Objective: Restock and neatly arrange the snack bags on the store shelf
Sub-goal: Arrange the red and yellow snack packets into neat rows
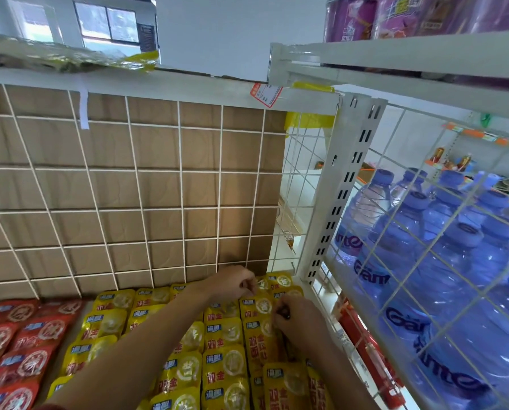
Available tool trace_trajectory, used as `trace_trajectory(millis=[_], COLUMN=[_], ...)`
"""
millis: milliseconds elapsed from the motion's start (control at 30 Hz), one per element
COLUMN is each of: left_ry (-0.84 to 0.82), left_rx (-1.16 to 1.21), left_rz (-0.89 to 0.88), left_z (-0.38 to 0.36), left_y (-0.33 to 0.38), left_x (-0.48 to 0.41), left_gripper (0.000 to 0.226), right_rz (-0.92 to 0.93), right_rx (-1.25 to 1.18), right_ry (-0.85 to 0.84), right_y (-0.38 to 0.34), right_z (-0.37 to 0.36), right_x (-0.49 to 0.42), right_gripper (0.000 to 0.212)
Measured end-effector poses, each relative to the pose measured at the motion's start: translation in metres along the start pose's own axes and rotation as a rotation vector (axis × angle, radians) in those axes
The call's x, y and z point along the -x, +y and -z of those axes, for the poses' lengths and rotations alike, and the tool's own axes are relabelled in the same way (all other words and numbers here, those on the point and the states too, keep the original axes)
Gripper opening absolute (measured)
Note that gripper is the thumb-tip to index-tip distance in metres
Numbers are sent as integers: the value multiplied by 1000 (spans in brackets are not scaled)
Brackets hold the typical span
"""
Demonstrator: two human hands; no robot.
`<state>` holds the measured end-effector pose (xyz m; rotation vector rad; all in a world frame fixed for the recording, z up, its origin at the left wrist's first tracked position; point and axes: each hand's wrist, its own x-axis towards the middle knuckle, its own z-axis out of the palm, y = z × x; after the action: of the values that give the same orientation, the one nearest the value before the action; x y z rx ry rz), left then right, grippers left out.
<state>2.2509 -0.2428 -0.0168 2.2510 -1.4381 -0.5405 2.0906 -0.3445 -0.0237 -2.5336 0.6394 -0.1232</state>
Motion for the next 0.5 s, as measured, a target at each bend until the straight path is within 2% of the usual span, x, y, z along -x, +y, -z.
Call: trace_trajectory(millis=[267, 500], left_ry=[26, 35], left_rx=[26, 25], left_rz=[8, 5], left_z=[-2, -3], left_y=[-5, -6], left_x=[-3, -3], left_gripper=[12, 12], right_rz=[-12, -45], right_rx=[-29, -26], right_ry=[30, 59], right_y=[0, -3], right_z=[-1, -2], right_x=[0, 1], right_gripper=[13, 7])
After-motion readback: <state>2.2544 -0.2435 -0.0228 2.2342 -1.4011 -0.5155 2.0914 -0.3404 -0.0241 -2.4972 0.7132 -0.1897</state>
